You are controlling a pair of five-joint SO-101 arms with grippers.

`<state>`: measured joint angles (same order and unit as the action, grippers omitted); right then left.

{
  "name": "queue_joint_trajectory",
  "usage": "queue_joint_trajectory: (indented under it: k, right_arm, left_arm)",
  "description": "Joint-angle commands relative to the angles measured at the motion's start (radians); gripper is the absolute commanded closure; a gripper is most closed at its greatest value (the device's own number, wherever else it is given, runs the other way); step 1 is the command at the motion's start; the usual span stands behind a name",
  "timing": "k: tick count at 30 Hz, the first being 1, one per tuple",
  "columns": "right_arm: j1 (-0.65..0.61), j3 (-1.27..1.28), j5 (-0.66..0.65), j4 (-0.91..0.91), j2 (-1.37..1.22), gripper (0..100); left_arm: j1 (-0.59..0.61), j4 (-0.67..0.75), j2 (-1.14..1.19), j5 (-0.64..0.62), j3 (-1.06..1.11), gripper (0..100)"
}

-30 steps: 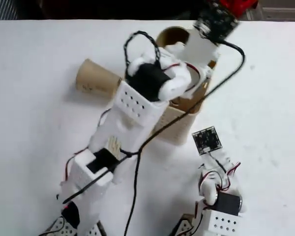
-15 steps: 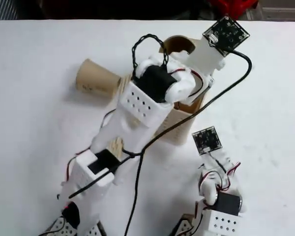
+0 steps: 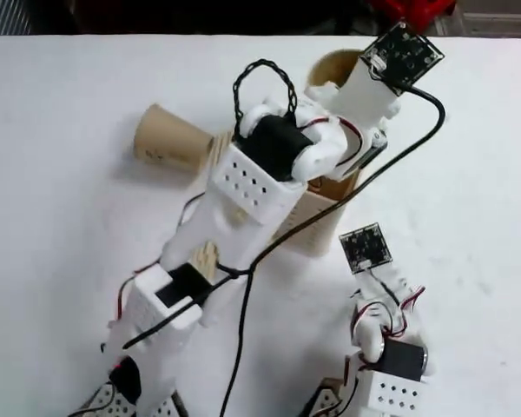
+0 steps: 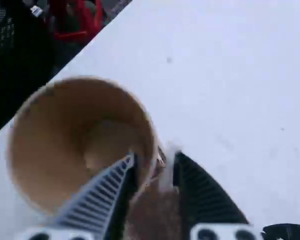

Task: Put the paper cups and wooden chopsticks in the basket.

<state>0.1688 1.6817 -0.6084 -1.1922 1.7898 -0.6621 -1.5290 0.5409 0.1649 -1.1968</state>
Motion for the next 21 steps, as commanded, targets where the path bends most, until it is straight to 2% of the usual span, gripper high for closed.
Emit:
queue_joint_trajectory:
  k: [1,13,21]
  right_arm:
    - [-0.007,0.009,-0.008,0.004,0.012,98.1]
    - [-0.007,0.009,-0.008,0.004,0.012,98.1]
    - [-0.007,0.009,-0.008,0.004,0.012,98.1]
  left_arm:
    - [0.012,0.068,-0.010,0.009,-0.012,86]
    - [0.151,0.109,-0.001,0.000,0.005,86]
    - [0.154,0.121,0.163,-0.002,0.031,86]
